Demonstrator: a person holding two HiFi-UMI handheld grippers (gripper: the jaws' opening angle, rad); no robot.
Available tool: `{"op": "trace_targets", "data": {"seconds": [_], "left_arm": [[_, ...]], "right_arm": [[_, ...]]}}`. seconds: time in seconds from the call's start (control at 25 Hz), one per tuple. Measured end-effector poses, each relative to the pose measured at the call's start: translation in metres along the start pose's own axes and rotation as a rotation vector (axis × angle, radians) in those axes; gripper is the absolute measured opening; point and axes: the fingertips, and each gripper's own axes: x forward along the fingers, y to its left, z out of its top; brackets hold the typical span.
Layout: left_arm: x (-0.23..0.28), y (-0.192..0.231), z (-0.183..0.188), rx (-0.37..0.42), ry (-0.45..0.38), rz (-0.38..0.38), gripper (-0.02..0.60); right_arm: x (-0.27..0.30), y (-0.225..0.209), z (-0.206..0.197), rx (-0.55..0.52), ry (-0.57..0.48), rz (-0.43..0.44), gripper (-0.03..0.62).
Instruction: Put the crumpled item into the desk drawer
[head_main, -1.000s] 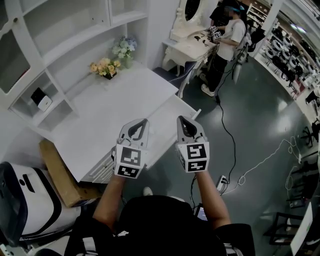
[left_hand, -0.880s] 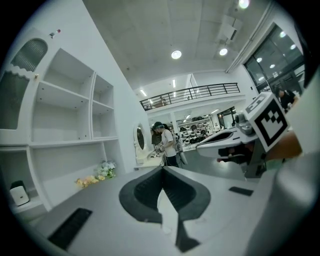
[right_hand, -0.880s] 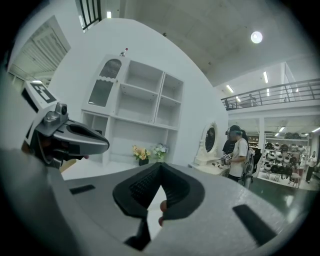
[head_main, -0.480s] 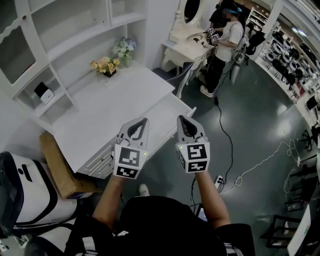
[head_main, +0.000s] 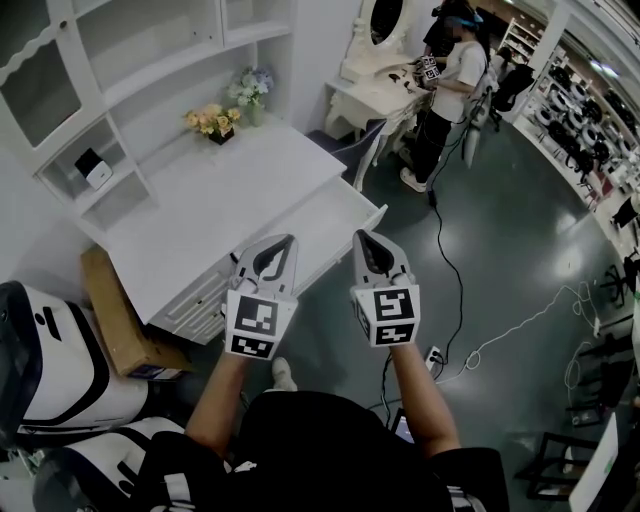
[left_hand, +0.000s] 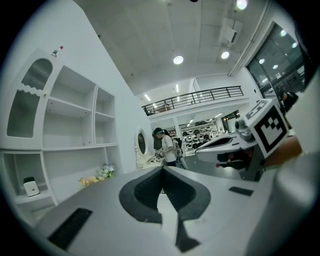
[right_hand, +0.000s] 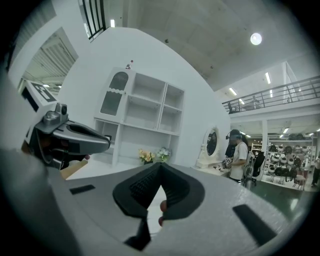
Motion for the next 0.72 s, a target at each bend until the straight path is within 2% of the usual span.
{"op": "trace_targets", "data": {"seconds": [0.44,0.72], "left_arm": [[-0.026,-0.030,0.005,-0.011,-0.011,0.040,0.006],[-0.040,-0.036,0.016,-0.096,-0.062,0.064,0.006]], "right_arm": [[-0.040,-0.001,-0.006,0.009,-0.021,0.014,-0.006],[-0.054,0.001,-0.012,0.032,-0.023,0.028,-0.006]]}}
